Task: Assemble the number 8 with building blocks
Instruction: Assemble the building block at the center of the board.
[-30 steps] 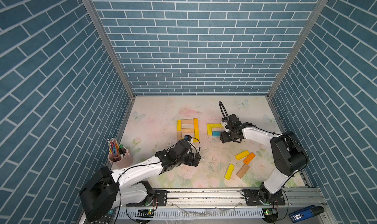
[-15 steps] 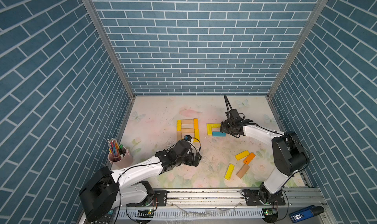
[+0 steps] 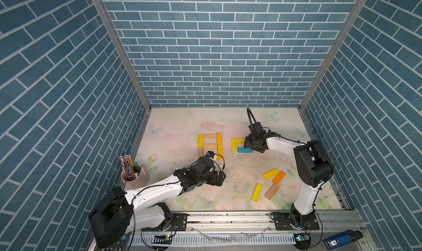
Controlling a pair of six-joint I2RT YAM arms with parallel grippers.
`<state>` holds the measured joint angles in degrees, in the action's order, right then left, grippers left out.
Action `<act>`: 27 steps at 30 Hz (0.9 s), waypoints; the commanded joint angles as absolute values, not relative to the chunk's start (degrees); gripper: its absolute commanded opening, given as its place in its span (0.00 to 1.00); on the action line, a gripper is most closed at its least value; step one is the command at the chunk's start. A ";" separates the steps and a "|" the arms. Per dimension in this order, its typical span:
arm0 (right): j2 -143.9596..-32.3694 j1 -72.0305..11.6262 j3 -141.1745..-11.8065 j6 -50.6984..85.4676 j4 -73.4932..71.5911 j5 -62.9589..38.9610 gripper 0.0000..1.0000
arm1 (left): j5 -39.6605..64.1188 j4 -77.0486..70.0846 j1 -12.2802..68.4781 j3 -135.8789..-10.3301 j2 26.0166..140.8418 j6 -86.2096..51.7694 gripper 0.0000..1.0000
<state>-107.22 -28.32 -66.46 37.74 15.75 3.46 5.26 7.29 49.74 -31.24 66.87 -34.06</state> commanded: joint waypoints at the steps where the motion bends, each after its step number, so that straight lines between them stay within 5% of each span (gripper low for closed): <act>1: -108.53 -28.12 -67.77 40.08 15.82 3.23 0.70 | 5.20 6.41 49.48 -32.32 66.45 -33.99 0.99; 27: -109.00 -29.00 -65.97 35.95 15.90 1.10 0.66 | 4.83 6.34 49.48 -31.42 66.11 -34.20 1.00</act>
